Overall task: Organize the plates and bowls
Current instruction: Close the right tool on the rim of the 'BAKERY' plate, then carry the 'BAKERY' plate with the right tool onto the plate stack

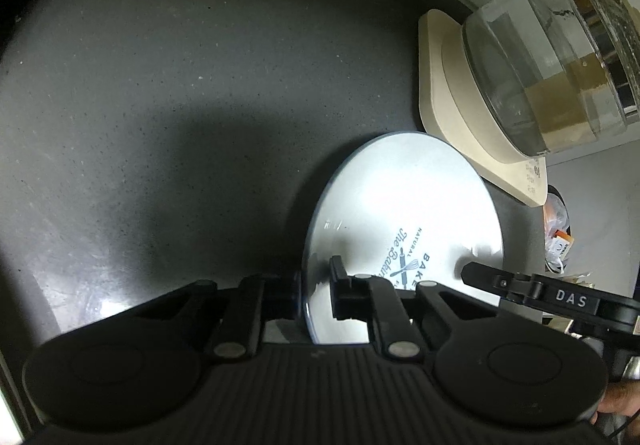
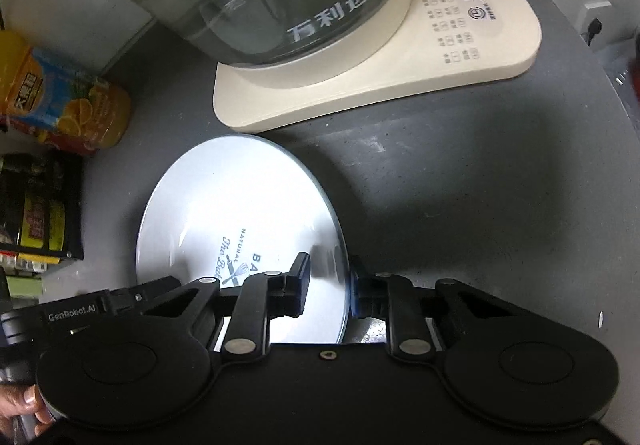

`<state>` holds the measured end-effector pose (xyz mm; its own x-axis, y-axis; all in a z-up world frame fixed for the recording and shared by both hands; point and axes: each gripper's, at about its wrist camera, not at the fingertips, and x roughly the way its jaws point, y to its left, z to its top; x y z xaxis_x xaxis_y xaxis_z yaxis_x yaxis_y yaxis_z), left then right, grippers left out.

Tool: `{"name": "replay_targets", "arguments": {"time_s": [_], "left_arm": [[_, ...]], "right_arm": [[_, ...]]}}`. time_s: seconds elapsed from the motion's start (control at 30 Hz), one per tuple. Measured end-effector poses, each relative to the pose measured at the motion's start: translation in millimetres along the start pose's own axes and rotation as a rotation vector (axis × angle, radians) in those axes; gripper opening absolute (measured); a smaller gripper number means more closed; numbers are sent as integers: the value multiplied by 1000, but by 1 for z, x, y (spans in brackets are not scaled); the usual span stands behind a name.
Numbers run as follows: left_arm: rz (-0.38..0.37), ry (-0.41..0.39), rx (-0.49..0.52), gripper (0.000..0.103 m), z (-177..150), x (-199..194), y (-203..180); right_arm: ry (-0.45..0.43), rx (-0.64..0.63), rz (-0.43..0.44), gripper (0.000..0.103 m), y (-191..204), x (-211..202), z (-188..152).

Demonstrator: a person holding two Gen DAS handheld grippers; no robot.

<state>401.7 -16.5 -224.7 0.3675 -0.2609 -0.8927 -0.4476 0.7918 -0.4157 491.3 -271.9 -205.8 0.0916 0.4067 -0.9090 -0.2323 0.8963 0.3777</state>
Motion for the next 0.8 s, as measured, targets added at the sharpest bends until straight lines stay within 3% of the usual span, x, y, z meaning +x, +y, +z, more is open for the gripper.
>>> {"name": "replay_targets", "arguments": {"time_s": [0.13, 0.8], "left_arm": [[-16, 10, -6, 10, 1, -2, 4], [-55, -79, -93, 10, 15, -58, 61]], "right_arm": [[-19, -52, -31, 19, 10, -3, -3], [-120, -247, 106, 17, 91, -34, -10]]}}
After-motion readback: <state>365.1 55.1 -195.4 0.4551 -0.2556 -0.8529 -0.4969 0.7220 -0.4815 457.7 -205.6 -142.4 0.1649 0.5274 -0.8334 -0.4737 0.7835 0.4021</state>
